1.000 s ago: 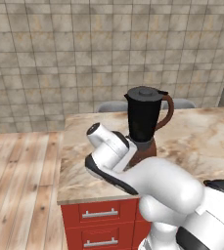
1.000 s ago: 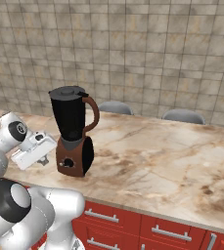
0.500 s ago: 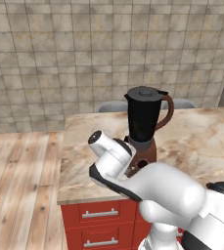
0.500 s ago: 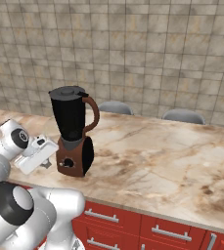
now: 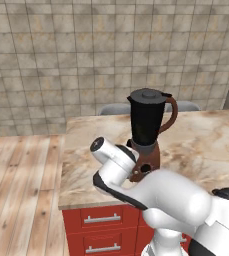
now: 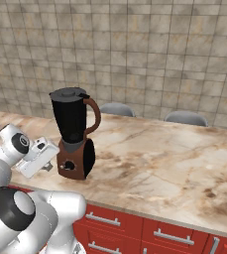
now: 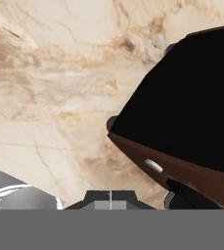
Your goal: Grab the lime and lemon wedge from the fridge, place them in the blender, close the lid, and turn on the blender to create a marinade.
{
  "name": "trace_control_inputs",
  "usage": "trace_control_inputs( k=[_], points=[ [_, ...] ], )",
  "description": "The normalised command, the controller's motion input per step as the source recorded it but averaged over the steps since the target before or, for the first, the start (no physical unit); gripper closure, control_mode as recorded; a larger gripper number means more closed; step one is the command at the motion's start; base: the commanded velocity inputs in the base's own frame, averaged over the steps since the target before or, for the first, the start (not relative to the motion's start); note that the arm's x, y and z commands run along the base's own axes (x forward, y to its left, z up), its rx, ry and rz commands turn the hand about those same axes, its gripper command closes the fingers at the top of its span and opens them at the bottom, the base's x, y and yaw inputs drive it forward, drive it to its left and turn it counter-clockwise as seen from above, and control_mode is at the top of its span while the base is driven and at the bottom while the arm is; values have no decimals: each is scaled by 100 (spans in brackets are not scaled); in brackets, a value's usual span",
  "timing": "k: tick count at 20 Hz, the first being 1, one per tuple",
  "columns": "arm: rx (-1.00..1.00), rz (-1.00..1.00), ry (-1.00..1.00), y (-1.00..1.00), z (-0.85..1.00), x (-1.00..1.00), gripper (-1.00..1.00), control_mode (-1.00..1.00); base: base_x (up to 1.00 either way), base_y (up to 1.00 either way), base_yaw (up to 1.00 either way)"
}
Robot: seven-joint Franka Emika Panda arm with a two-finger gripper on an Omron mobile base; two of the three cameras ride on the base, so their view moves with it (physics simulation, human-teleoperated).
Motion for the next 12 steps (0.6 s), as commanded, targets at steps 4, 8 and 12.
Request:
trace_control_inputs(
  k=[4,8,12],
  points=[
    [0,0,-3,-15,-14,23,100,-100,0,0,0],
    [0,0,0,-13,-14,25,100,-100,0,0,0],
    [-1,1,0,-11,-16,33,100,-100,0,0,0]
  ],
)
